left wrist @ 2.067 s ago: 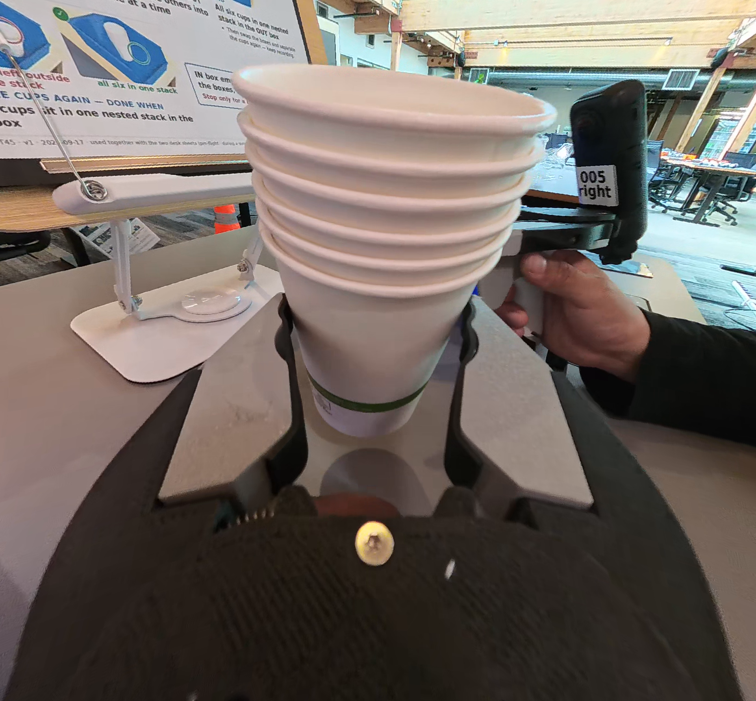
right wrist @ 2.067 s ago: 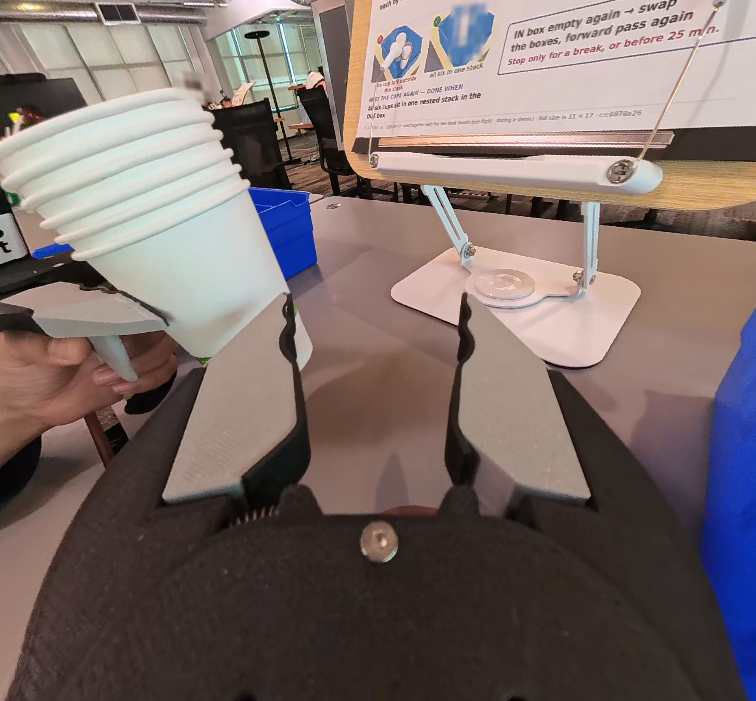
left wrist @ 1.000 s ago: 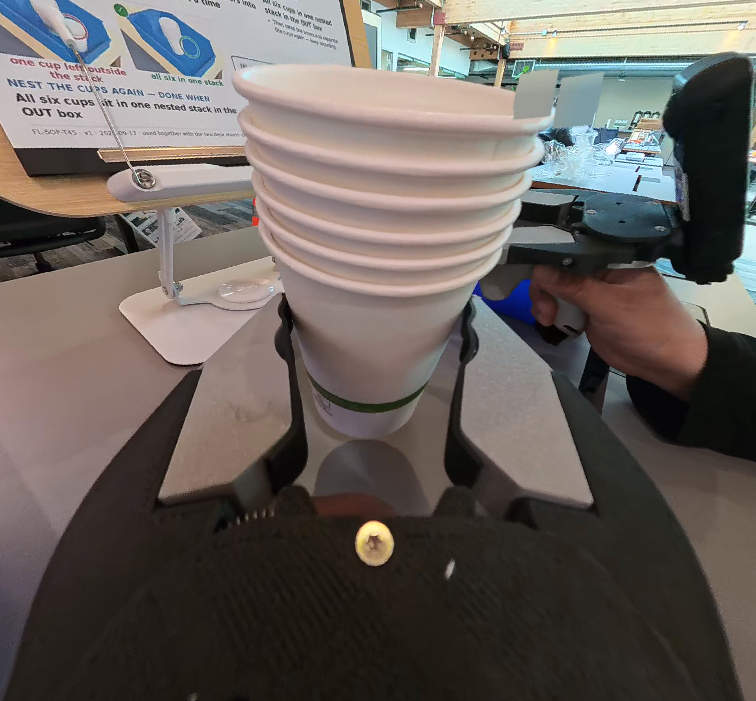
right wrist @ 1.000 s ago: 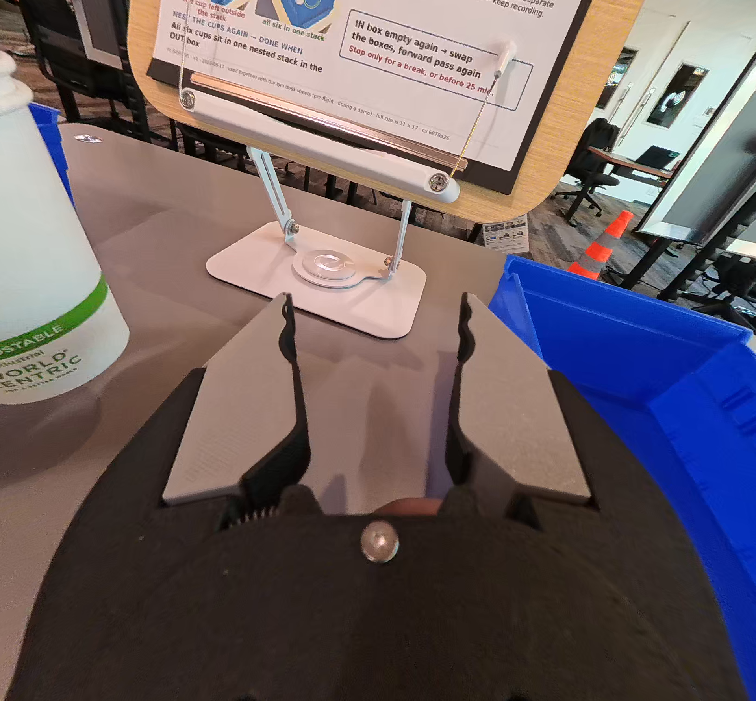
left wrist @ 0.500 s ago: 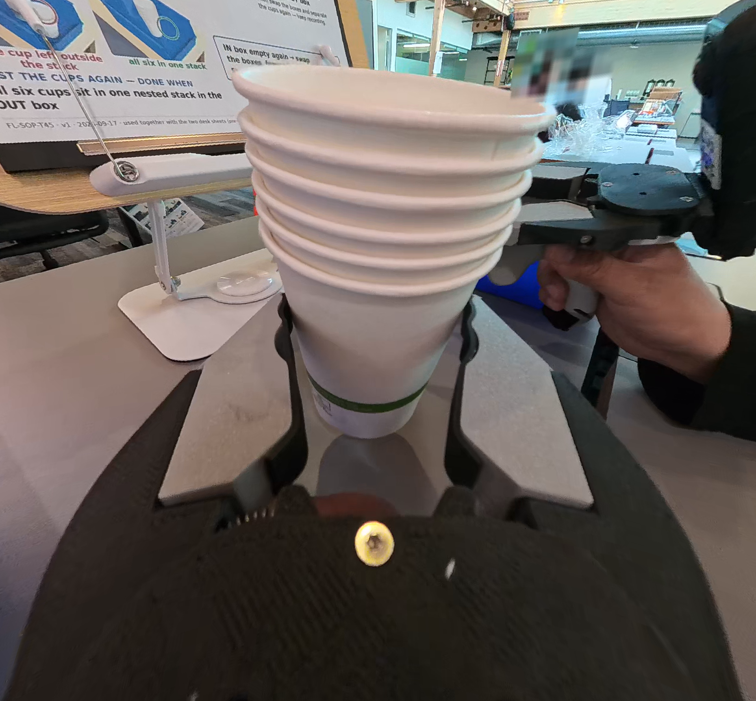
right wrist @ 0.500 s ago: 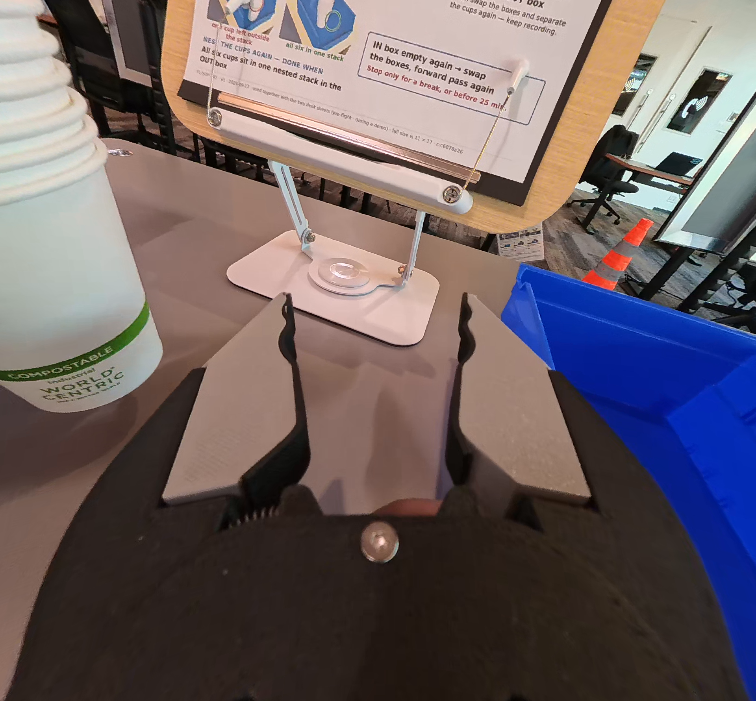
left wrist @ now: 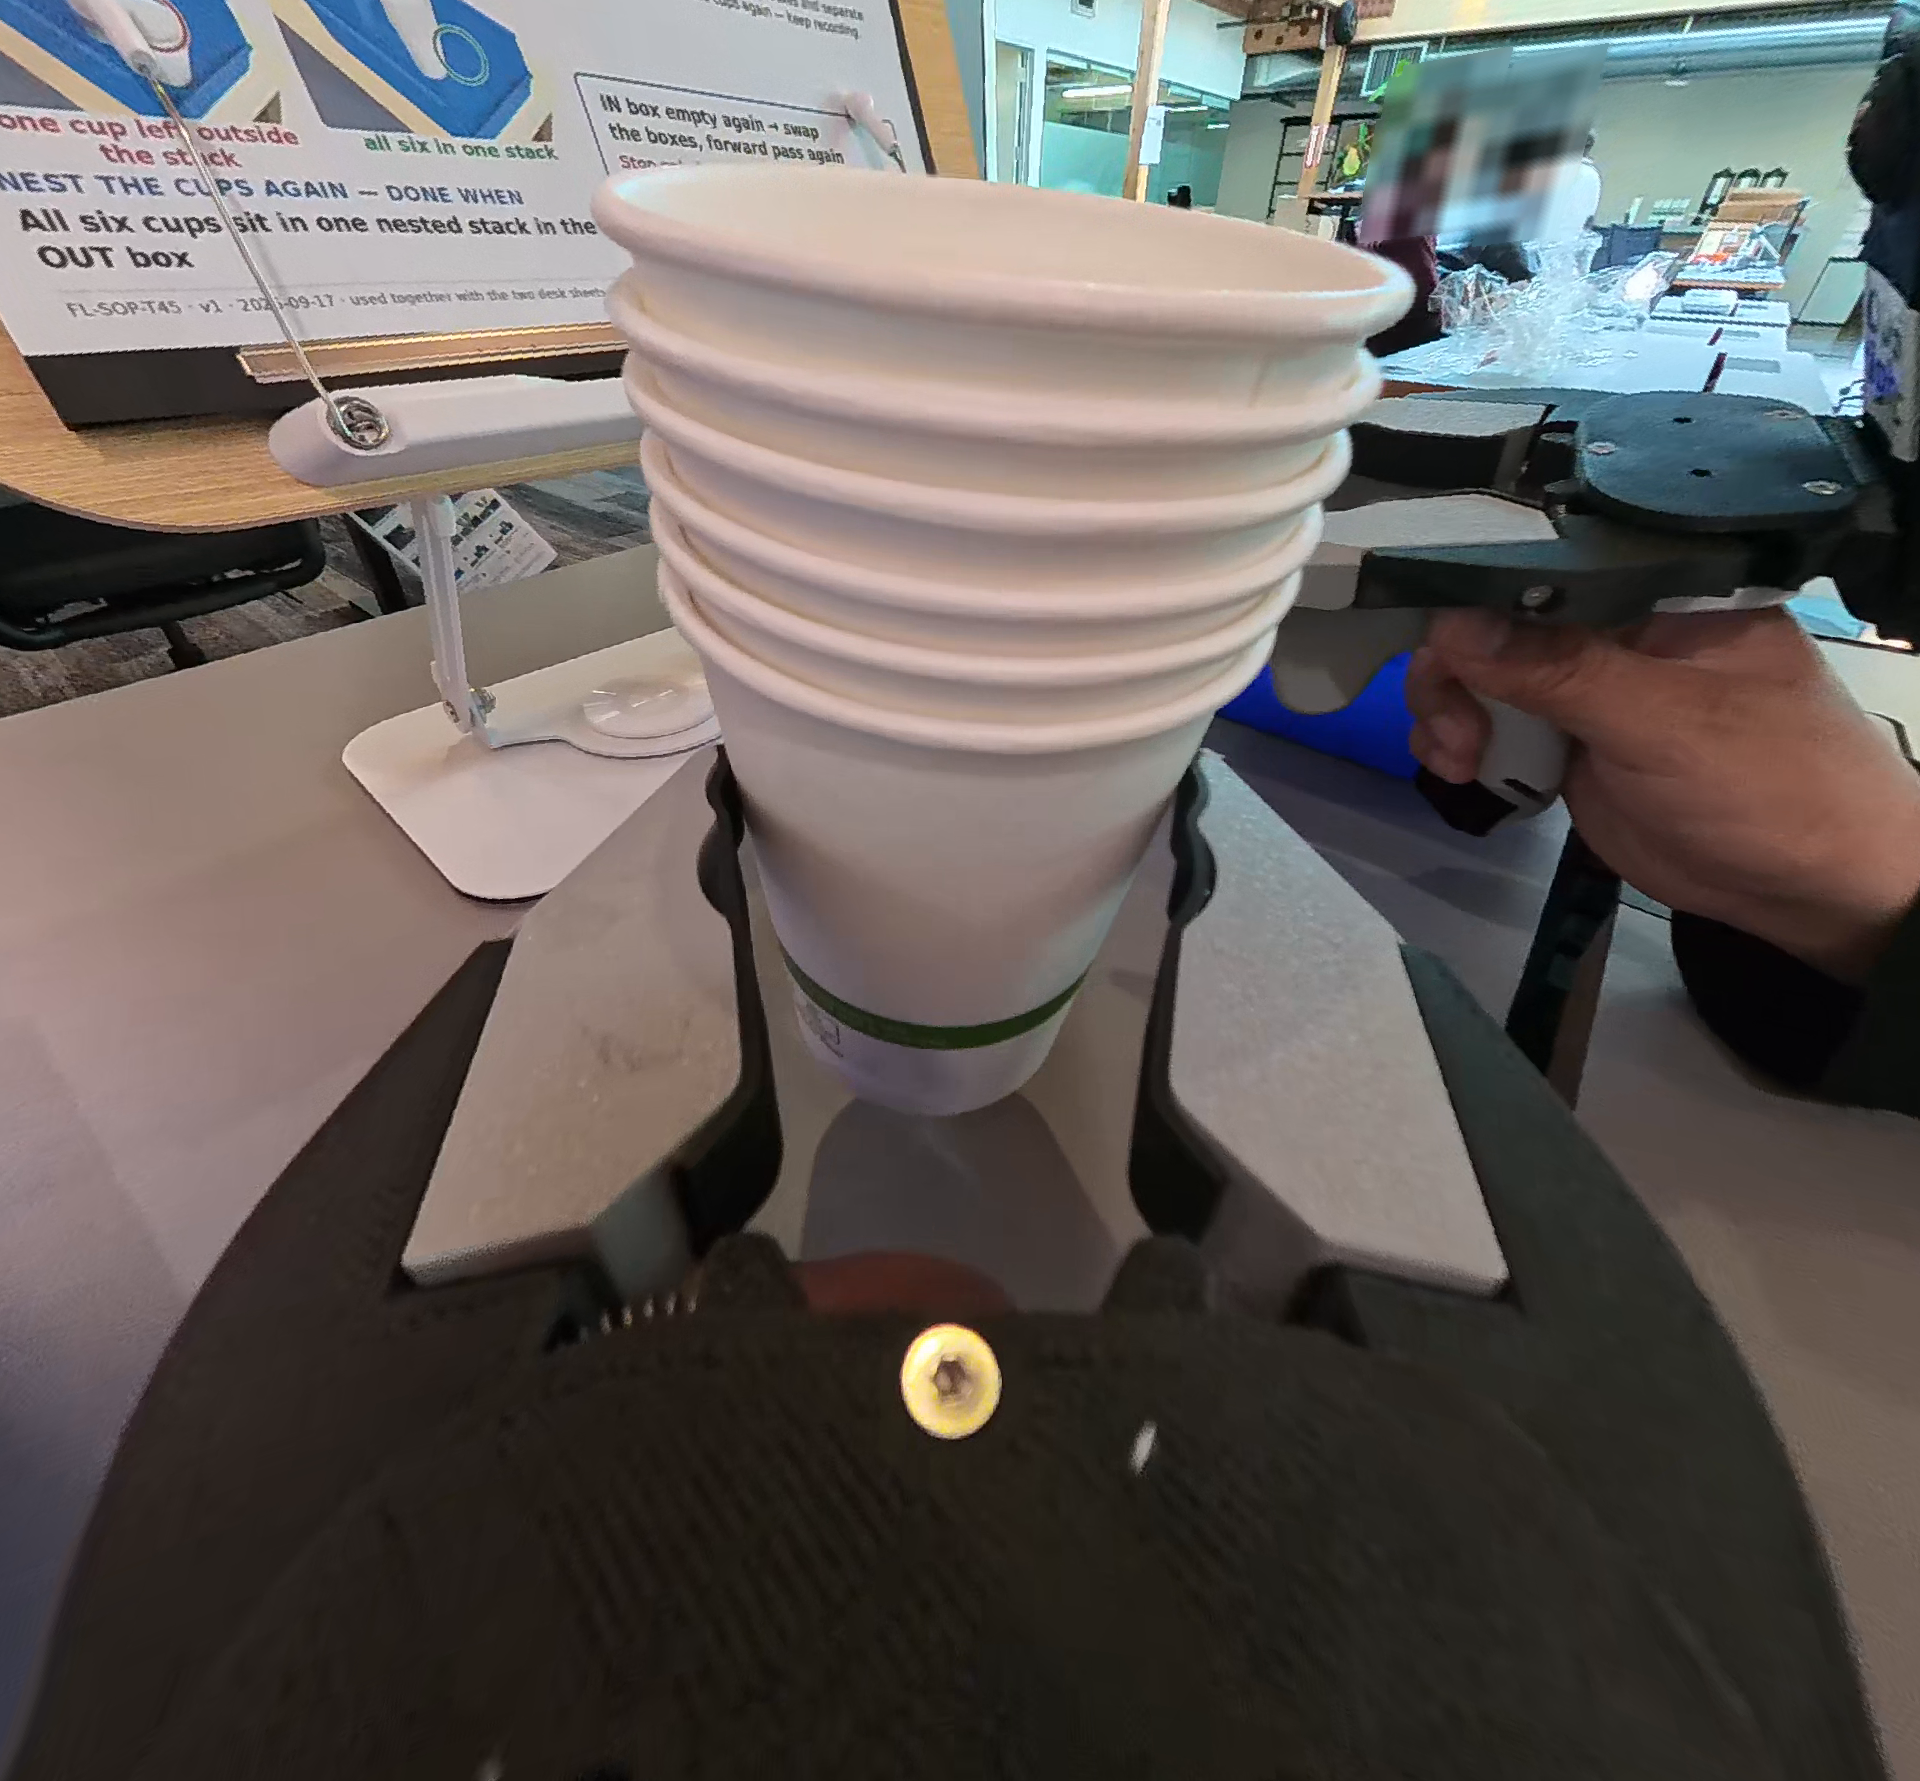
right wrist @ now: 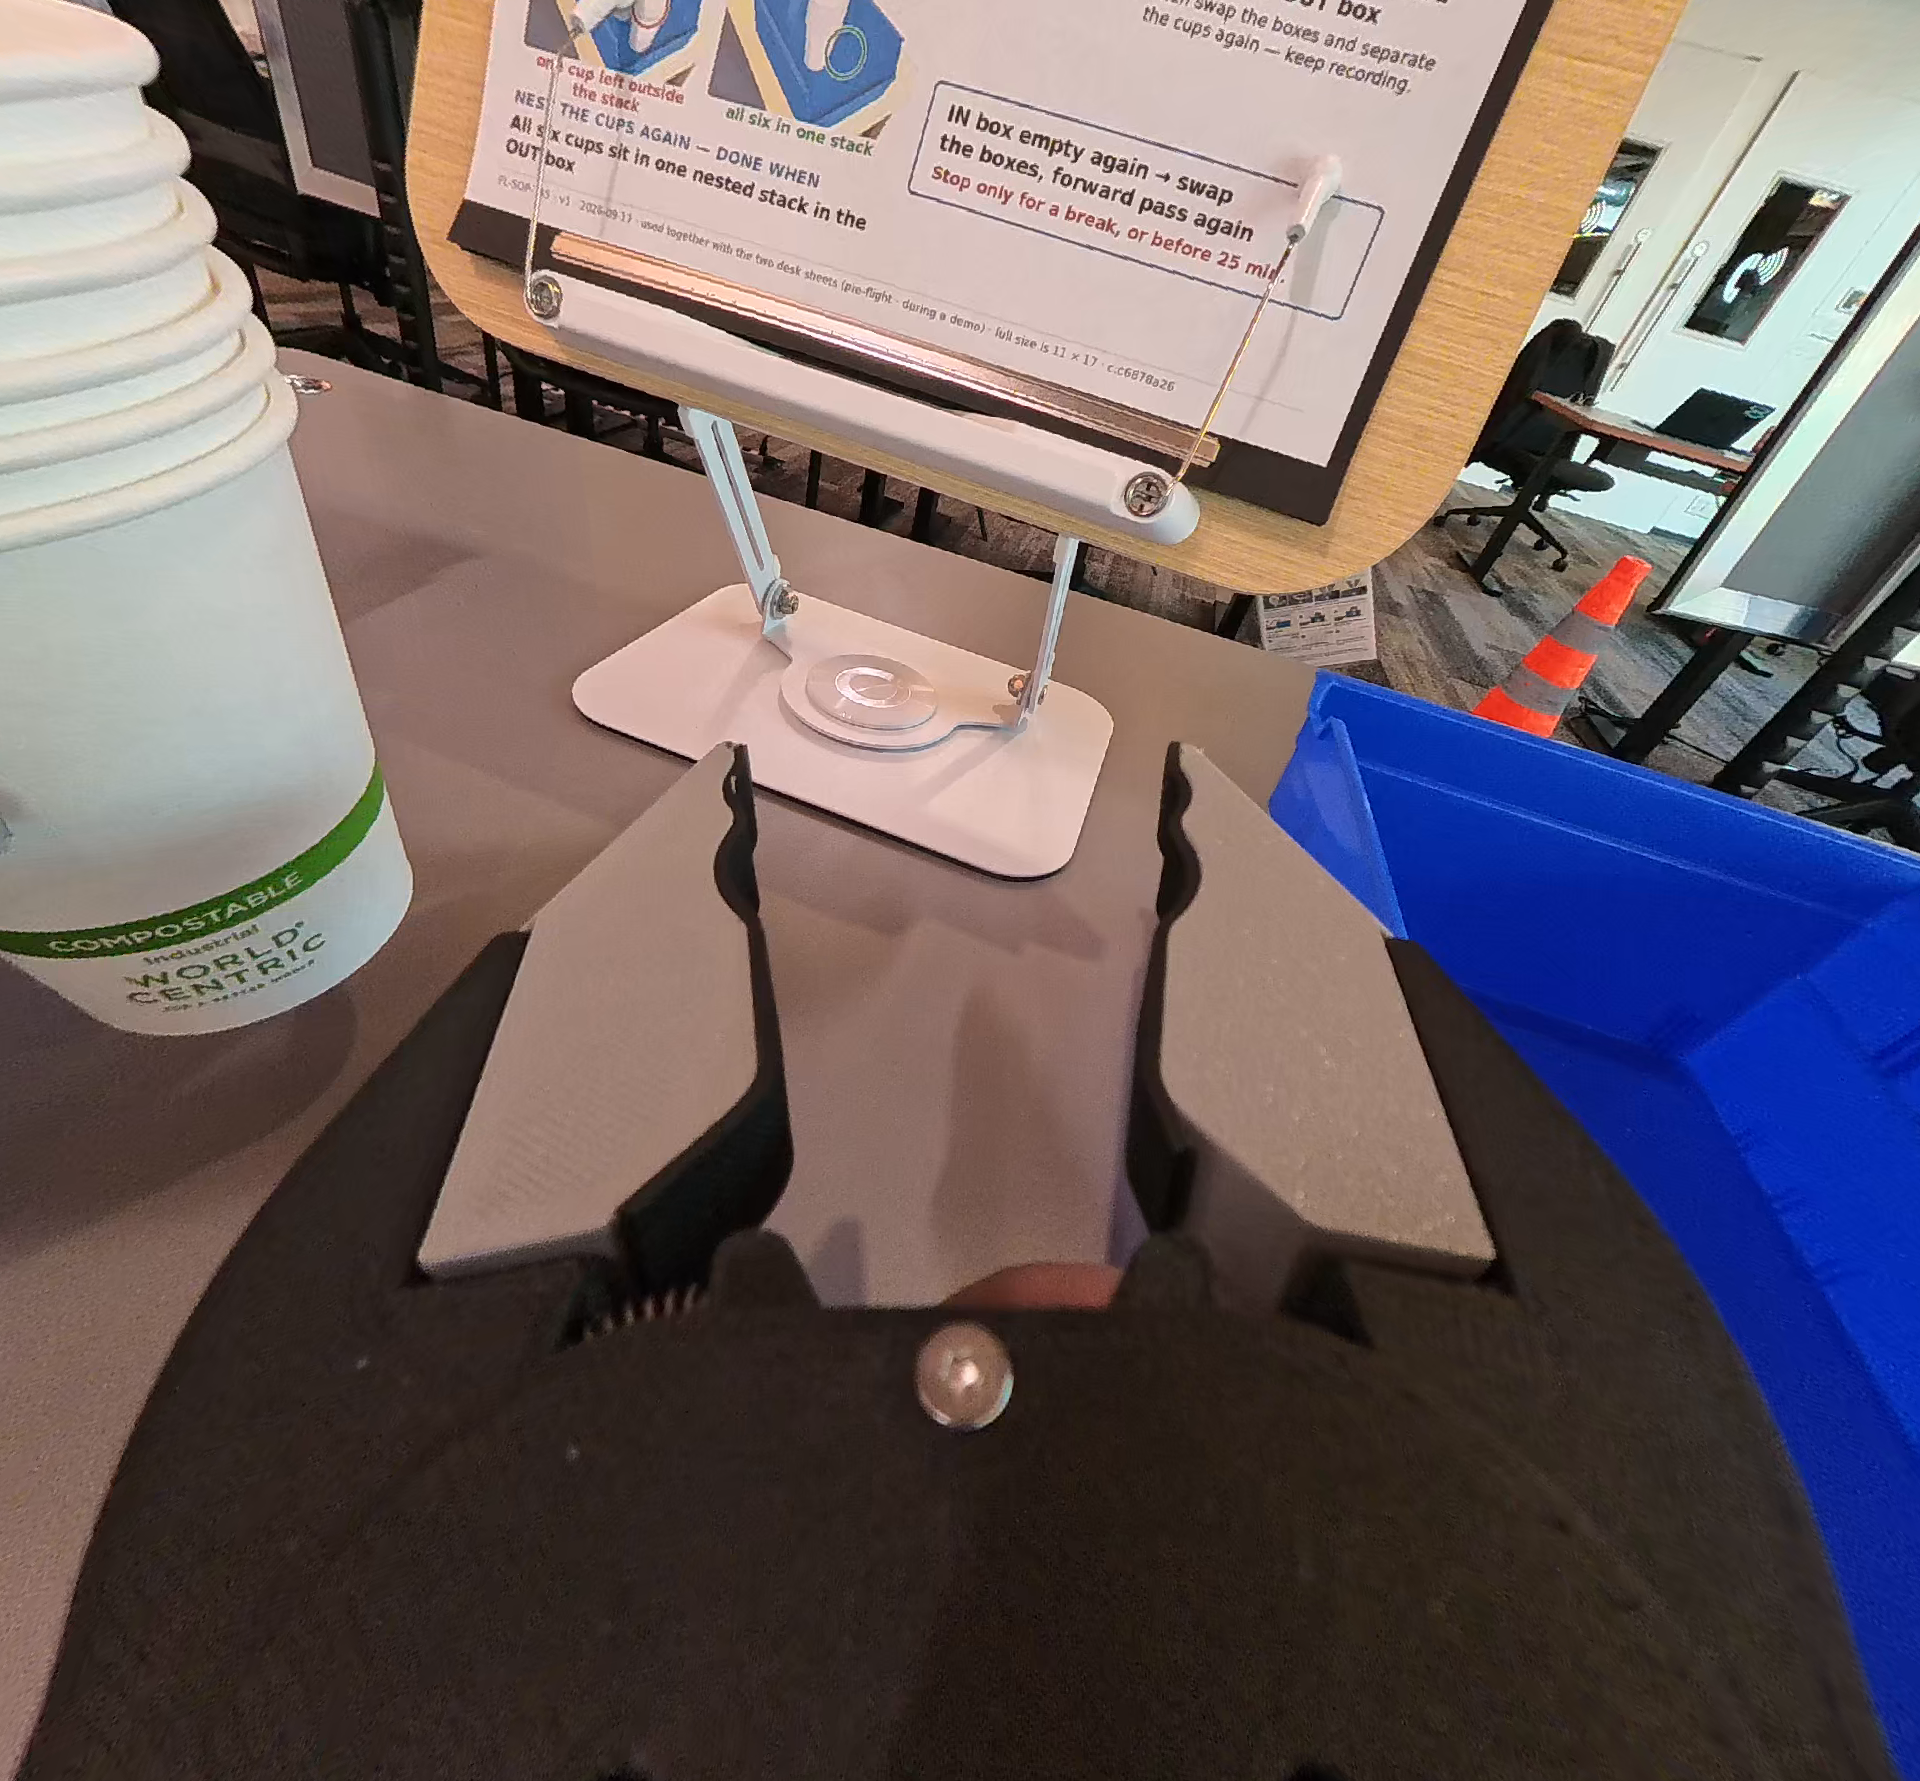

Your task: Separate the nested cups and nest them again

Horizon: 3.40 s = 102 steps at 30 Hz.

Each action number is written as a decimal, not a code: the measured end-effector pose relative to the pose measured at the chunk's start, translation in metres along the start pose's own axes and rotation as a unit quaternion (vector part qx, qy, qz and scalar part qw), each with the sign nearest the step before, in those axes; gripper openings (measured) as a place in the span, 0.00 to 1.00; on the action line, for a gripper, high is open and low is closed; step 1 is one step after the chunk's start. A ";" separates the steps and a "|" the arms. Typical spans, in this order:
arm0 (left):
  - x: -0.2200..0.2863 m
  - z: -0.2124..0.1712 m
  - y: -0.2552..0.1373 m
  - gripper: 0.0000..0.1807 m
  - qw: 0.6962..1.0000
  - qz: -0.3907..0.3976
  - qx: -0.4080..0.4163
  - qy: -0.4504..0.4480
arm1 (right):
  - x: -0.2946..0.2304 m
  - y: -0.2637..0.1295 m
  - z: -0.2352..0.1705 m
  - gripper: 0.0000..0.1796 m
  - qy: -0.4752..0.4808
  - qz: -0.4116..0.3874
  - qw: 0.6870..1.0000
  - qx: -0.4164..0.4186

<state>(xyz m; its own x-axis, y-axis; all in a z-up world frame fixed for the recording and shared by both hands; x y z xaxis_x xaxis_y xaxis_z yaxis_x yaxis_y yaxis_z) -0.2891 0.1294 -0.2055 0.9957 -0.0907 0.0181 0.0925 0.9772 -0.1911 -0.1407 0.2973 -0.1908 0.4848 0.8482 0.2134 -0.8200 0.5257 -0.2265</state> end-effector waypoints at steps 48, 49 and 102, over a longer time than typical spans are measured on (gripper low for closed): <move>-0.003 -0.009 0.011 0.45 0.998 0.042 -0.056 0.004 | -0.081 -0.026 0.088 0.04 -0.228 0.394 0.888 -0.072; -0.003 -0.008 0.011 0.45 0.998 0.040 -0.054 0.005 | -0.081 -0.026 0.088 0.04 -0.222 0.398 0.887 -0.073; 0.016 -0.005 0.018 0.49 0.999 0.018 -0.030 0.001 | -0.081 -0.027 0.090 0.00 -0.105 0.486 0.856 -0.140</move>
<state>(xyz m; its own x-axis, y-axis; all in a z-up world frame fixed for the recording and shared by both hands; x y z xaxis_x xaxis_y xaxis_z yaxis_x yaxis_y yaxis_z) -0.2717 0.1444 -0.2137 0.9984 -0.0556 0.0076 0.0558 0.9668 -0.2493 -0.1846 0.2087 -0.1167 -0.4753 0.8786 -0.0465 -0.6857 -0.4030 -0.6061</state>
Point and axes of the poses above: each gripper's, where its closed fingertips meet, y out along the fingers, z out of its top, x = y × z across the jaws, the point moved 9 cm from there along -y, back along the fingers, and after that the axes turned 8 degrees about -x, right-handed, at the moved point
